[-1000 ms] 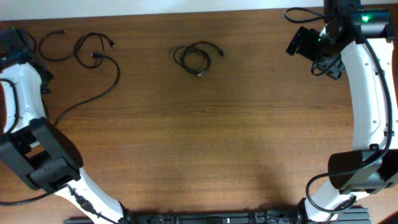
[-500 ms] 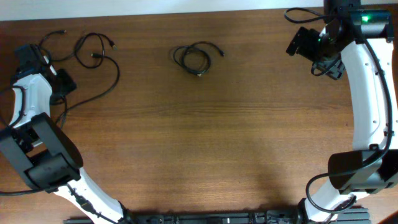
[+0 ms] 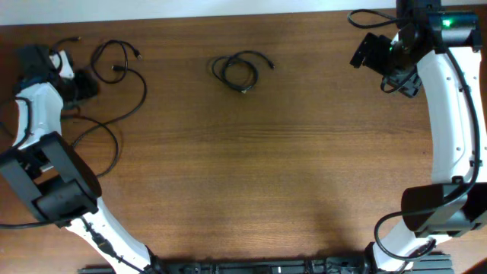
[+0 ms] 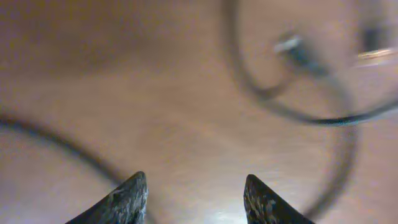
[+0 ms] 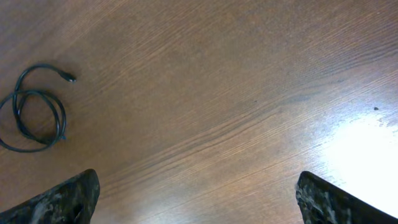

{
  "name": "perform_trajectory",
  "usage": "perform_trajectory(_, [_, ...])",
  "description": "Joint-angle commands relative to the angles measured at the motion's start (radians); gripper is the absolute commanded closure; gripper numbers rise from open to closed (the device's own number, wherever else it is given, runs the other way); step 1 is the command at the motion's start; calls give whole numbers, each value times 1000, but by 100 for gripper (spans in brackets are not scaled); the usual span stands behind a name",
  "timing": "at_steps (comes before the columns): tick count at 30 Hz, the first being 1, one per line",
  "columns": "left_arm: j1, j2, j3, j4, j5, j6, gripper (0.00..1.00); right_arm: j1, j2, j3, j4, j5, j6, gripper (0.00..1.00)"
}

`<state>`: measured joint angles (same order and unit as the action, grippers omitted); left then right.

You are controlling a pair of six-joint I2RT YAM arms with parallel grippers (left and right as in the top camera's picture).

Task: Untangle cables

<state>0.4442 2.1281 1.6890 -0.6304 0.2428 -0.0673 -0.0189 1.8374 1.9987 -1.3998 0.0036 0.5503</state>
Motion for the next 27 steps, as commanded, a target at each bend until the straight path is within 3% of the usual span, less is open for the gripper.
perform_trajectory(1, [-39, -14, 13, 1, 257, 10, 48, -2, 0, -2, 1, 12, 4, 2])
perform_trajectory(3, [-89, -7, -3, 2, 159, 17, 42, -2, 0, -2, 1, 12, 4, 2])
perform_trajectory(6, [-179, 19, -4, 3, -70, 17, 42, -2, 0, -2, 1, 12, 4, 2])
perform_trajectory(7, [-197, 31, -4, 8, -92, 17, 42, -2, 0, -2, 1, 12, 4, 2])
perform_trajectory(9, [-238, 71, -4, 29, -100, 17, 29, -2, 0, -2, 1, 12, 4, 2])
perform_trajectory(13, [-257, 148, -4, 55, -135, 16, 30, -2, 0, -2, 1, 12, 4, 2])
perform_trajectory(16, [-256, 175, -4, 56, -136, 16, 40, -2, 0, -2, 1, 12, 4, 2])
perform_trajectory(18, [-256, 182, -4, 58, -136, 16, 71, -2, 0, -2, 1, 12, 4, 2])
perform_trajectory(19, [-256, 182, -4, 57, -135, 16, 81, -2, 0, -2, 1, 12, 4, 2])
perform_trajectory(20, [-257, 182, -4, 53, -135, 16, 100, -2, 0, -2, 1, 12, 4, 2])
perform_trajectory(24, [-260, 132, -2, 11, -99, 16, 100, -2, 0, -2, 1, 12, 4, 1])
perform_trajectory(27, [-261, 42, -2, -4, 77, 59, 100, -2, 0, -2, 1, 12, 4, 2])
